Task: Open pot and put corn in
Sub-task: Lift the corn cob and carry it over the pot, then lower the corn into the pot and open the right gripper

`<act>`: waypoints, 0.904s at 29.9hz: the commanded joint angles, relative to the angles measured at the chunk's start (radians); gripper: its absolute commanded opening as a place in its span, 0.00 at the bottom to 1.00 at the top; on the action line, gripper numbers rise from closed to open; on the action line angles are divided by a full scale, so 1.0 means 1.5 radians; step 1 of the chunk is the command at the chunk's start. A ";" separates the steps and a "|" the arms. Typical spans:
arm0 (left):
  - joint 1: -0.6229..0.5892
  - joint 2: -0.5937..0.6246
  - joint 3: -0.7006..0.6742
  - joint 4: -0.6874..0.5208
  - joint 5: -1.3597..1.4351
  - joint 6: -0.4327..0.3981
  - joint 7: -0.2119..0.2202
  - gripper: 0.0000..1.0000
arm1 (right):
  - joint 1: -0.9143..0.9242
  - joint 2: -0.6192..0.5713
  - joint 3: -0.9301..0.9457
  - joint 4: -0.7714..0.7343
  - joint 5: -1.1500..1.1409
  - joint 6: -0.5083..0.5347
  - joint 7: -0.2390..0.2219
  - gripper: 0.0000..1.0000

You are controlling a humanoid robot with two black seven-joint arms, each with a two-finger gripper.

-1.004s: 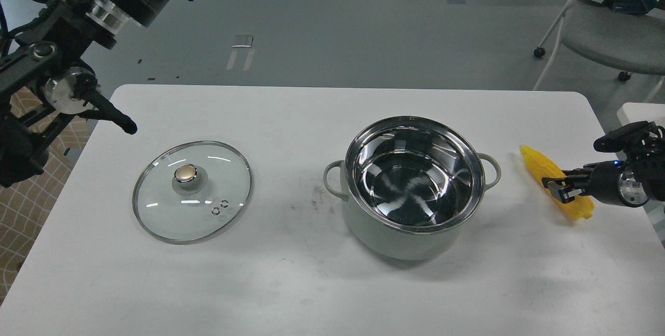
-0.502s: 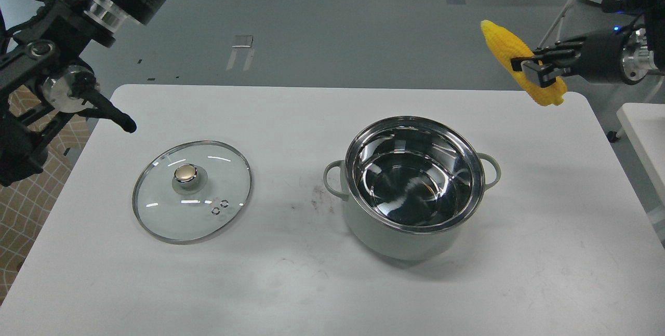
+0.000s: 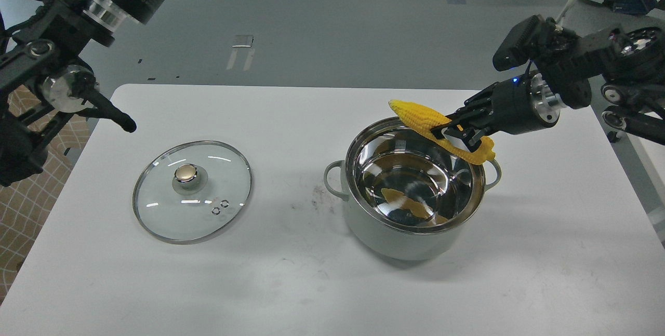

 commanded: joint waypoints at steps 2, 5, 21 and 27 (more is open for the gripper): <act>0.001 0.000 0.001 0.000 0.000 0.000 0.000 0.94 | -0.011 0.033 -0.014 -0.002 0.003 -0.008 0.000 0.15; 0.001 0.000 0.000 0.000 0.000 0.000 0.000 0.94 | -0.013 0.048 -0.014 -0.011 0.004 -0.010 0.000 0.23; 0.023 -0.002 -0.014 0.000 0.000 -0.002 0.000 0.94 | -0.013 0.054 -0.036 -0.009 0.038 -0.004 0.000 0.79; 0.023 -0.001 -0.017 0.000 0.000 -0.001 0.000 0.94 | -0.004 0.051 -0.024 -0.024 0.080 -0.007 0.000 0.88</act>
